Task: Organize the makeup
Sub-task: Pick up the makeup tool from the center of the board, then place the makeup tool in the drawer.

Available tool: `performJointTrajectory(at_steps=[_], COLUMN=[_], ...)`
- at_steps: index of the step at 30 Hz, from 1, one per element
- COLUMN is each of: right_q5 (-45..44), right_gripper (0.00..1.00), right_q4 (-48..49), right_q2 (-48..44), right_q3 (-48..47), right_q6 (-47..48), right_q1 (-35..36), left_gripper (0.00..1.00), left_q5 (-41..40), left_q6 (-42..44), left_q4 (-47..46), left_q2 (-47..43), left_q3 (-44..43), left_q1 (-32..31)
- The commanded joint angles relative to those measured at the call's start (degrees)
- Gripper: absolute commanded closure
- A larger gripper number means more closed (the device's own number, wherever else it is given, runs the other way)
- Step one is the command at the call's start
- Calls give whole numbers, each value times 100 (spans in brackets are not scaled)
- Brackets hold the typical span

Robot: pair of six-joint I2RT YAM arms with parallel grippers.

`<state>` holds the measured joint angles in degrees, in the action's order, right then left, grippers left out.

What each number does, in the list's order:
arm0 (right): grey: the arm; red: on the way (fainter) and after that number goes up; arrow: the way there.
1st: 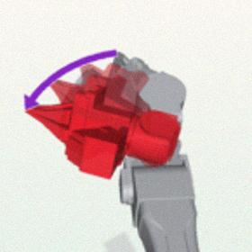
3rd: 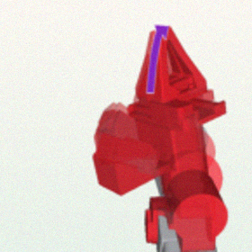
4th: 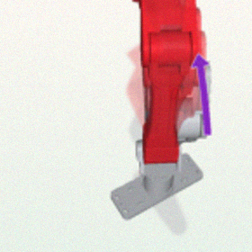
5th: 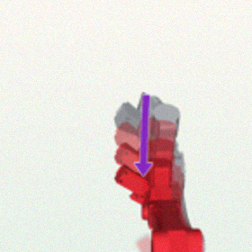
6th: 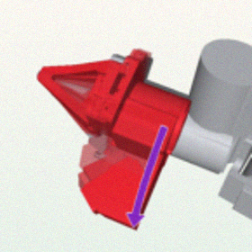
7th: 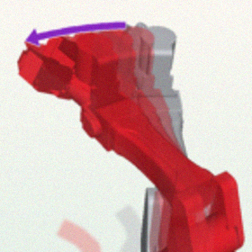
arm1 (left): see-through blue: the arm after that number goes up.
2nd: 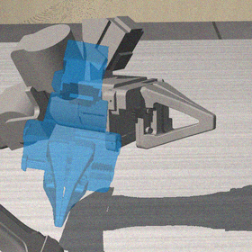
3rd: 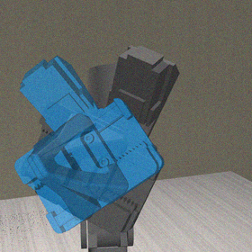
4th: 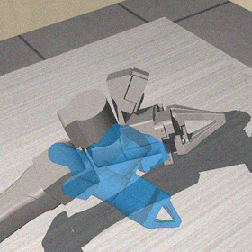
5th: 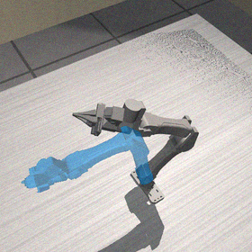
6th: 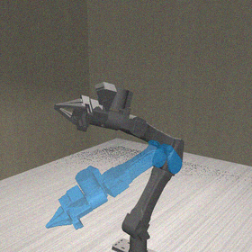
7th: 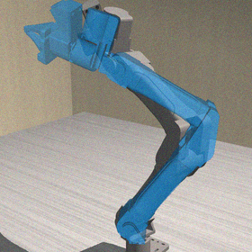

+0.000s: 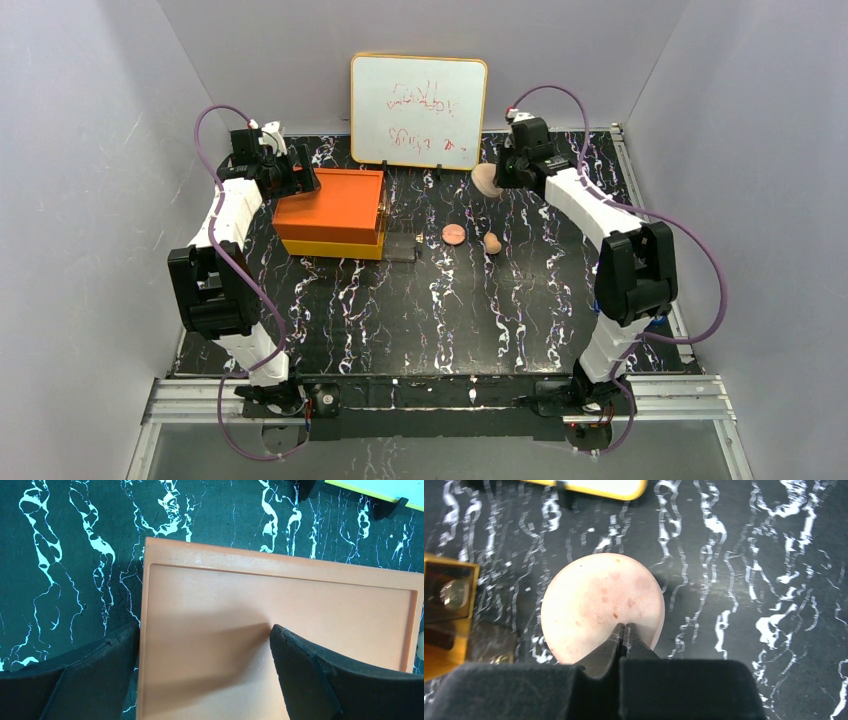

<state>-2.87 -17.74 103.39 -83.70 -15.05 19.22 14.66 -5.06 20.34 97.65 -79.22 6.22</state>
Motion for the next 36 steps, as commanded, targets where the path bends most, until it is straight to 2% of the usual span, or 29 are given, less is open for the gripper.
performJointTrajectory(at_steps=[1,16,26,32,36], right_q5=[-89,-223,-277,-522,-775], right_gripper=[99,99,99,99,99], right_q4=[-356,-756,-758,-528,-576], right_q2=[-318,195,840,1123,1429], right_q3=[-266,-994,-1498,-1488,-1805], right_q6=[182,183,94,164,393], right_q1=[697,2647,3159,3184,3163], left_gripper=[4,4,4,4,4], left_q5=[2,-42,-34,-42,-41], left_q6=[146,161,163,163,161], left_q4=[1099,1097,1025,1021,1017], left_q2=[-5,-81,-114,-151,-135], left_q3=[303,371,512,535,535], left_q1=[-51,-51,-51,-51,-51])
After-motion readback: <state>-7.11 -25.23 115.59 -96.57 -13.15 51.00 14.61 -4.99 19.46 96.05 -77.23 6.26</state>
